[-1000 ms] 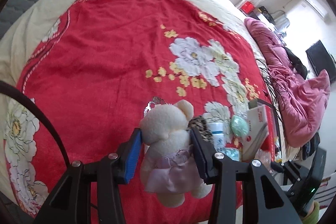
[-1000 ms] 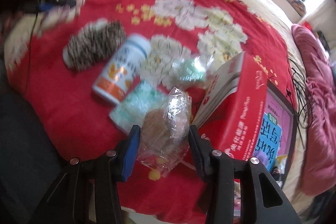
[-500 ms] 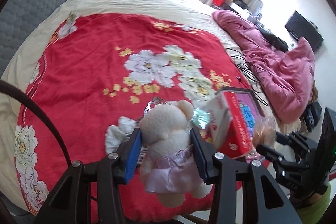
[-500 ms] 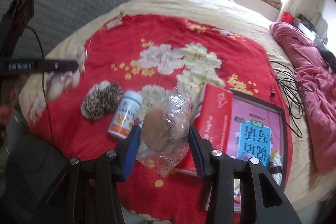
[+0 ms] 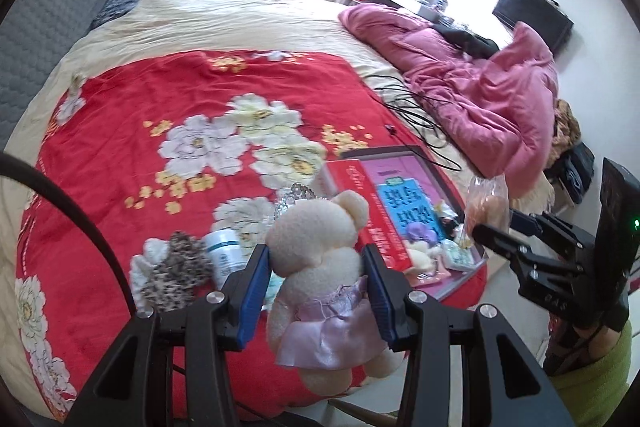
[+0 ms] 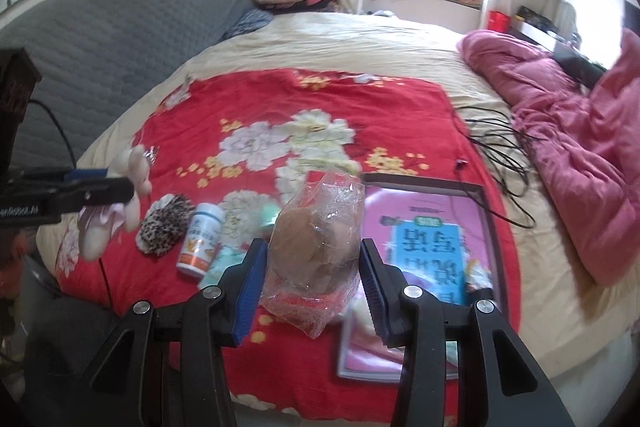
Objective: Organize soft objects
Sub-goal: 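Carry the teddy bear and bun bag over the pink framed book with both tools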
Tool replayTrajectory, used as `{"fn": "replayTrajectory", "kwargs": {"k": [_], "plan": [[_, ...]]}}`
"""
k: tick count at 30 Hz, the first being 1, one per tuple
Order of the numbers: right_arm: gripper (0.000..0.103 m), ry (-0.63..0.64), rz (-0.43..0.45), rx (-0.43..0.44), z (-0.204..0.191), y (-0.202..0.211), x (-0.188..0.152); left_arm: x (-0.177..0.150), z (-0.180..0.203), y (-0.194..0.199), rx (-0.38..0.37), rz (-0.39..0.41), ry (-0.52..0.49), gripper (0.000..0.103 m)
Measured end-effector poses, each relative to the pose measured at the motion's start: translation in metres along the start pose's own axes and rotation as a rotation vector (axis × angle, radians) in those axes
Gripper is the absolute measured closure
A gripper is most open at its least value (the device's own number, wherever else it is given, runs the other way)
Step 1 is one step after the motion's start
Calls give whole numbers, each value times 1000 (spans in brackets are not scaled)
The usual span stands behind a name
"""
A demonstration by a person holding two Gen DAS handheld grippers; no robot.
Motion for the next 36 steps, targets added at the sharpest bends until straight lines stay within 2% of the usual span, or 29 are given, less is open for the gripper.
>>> {"fn": "replayTrajectory", "kwargs": {"k": [7, 13, 23, 36], "plan": [[55, -94, 27, -89, 71, 23, -9, -2, 50, -19, -84, -19, -37, 56], [55, -153, 36, -136, 114, 35, -21, -9, 91, -43, -114, -57, -88, 56], [55, -219, -1, -168, 155, 31, -53, -38, 157, -99, -159, -137, -181, 56], [55, -276, -124, -229, 204, 5, -111, -85, 194, -174, -146, -256, -265, 56]]}}
Point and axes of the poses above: each gripper's, at about its wrist camera, not at the fingertips, and y roughly against the way its jaws point, z to its right, x to its top, the point moved 10 cm from there along -y, roughly the way its jaws point, and after that the axes turned 5 degrees about z, right-handed, at the moved point
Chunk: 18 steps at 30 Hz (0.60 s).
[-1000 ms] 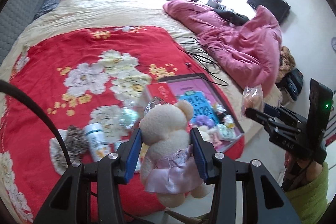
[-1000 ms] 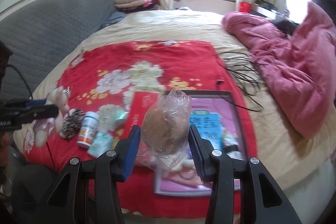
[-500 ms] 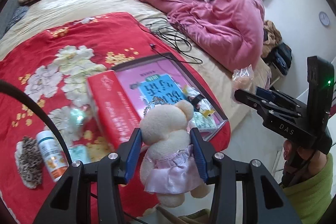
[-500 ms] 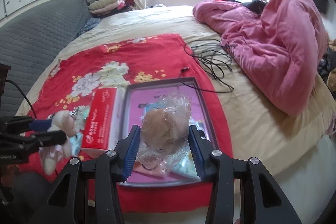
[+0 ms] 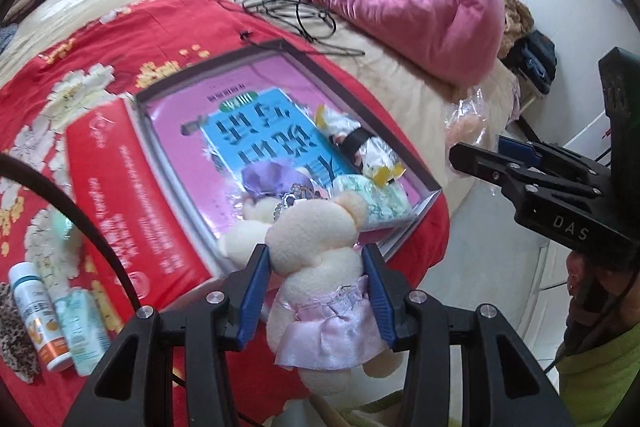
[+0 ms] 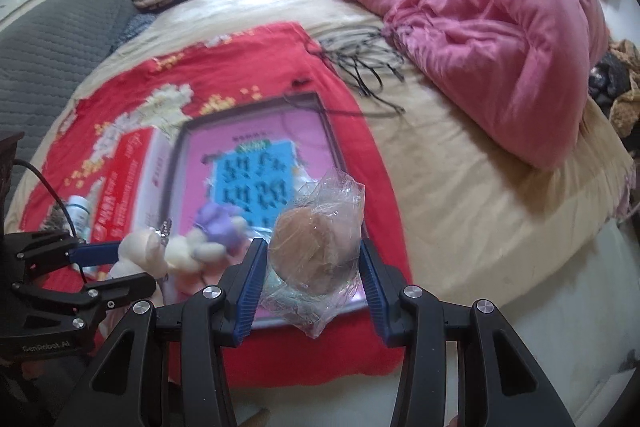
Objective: Organize soft objects
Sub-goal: 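Carry the teddy bear and bun bag over the pink framed book with both tools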
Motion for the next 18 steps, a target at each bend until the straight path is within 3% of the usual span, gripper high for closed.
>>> {"fn": "replayTrajectory", "kwargs": {"k": [7, 18], "plan": [[55, 5, -61, -2, 10, -25, -19, -2, 1, -39, 27, -40, -26, 56], [55, 33, -140, -6, 3, -61, -32, 21, -13, -58, 106, -20, -89, 56]]}}
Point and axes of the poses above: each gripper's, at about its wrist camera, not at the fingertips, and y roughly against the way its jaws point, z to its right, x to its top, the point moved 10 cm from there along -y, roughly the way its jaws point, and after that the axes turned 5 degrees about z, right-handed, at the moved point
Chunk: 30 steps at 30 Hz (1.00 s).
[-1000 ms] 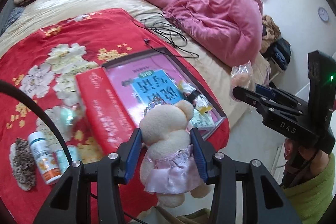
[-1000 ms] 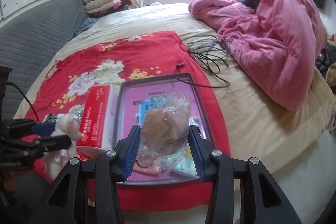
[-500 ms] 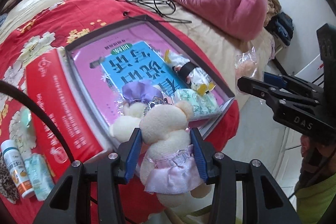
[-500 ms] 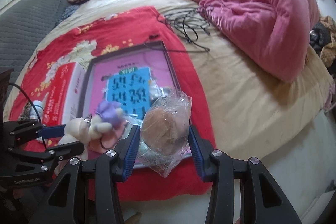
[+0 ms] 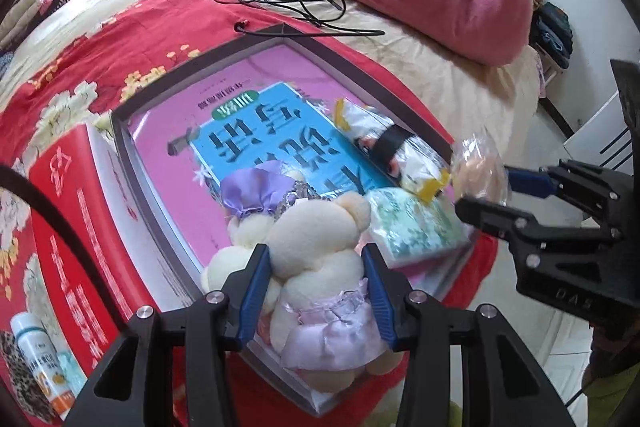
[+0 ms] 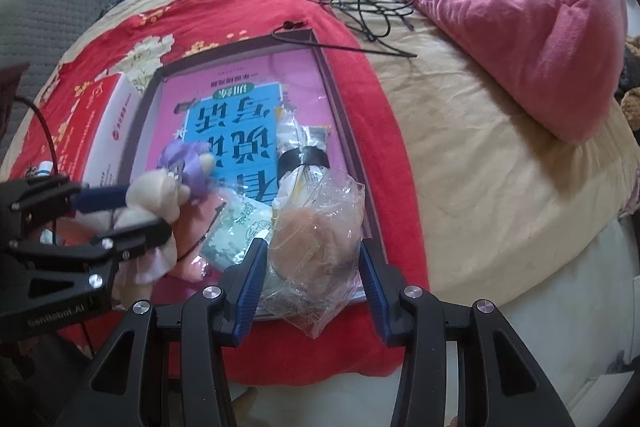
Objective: Organize soft objects
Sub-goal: 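Carry the teddy bear and bun bag over the pink framed book with both tools, then lower and release the teddy bear with the left tool while the right tool releases the bun bag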
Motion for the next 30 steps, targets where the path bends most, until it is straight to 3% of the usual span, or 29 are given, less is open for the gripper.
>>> {"fn": "replayTrajectory", "kwargs": {"k": [11, 24, 30], "plan": [[55, 19, -19, -50, 6, -20, 2, 3, -6, 1, -41, 5, 45, 55], [54, 17, -4, -38, 6, -18, -4, -9, 11, 2, -49, -2, -1, 54], [46, 13, 12, -22, 4, -12, -2, -11, 10, 5, -61, -3, 14, 52]]}}
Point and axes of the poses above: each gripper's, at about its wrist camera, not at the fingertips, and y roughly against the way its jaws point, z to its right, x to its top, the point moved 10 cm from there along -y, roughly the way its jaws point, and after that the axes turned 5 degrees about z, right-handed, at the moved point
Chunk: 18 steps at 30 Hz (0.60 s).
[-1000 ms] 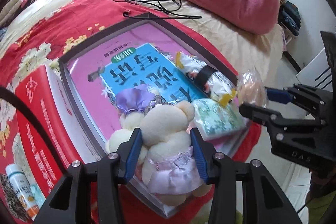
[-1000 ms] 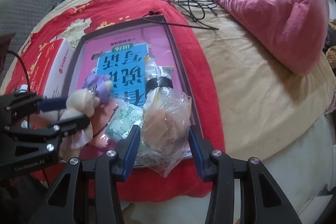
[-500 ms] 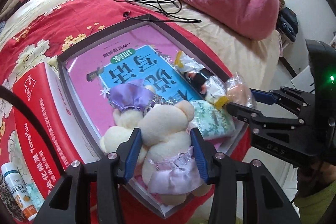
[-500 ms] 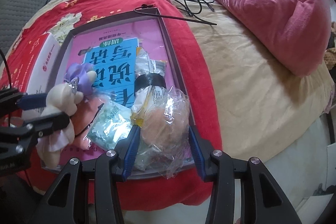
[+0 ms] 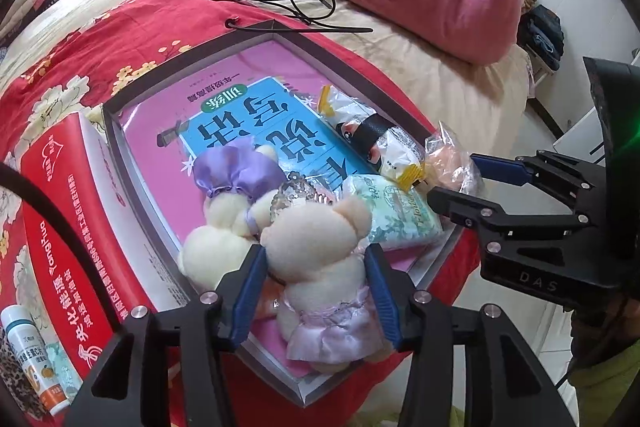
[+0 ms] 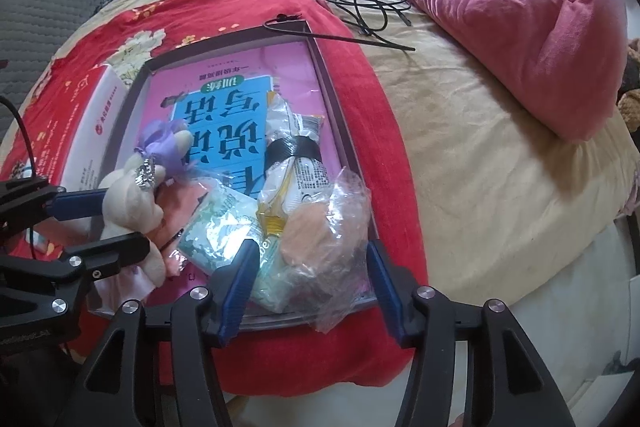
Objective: Organize soft objects
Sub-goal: 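Lower and release the teddy bear with the left tool while the right tool releases the bun bag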
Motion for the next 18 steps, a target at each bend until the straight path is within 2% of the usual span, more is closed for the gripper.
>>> {"fn": "replayTrajectory", "kwargs": {"k": [8, 13, 18], "plan": [[45, -2, 17, -8, 0, 9, 4, 6, -6, 5, 10, 25, 9, 52], [45, -11, 37, 2, -1, 21, 7, 14, -13, 4, 54, 38, -26, 52], [45, -9, 47, 10, -4, 29, 9, 14, -18, 13, 25, 53, 13, 52]]}}
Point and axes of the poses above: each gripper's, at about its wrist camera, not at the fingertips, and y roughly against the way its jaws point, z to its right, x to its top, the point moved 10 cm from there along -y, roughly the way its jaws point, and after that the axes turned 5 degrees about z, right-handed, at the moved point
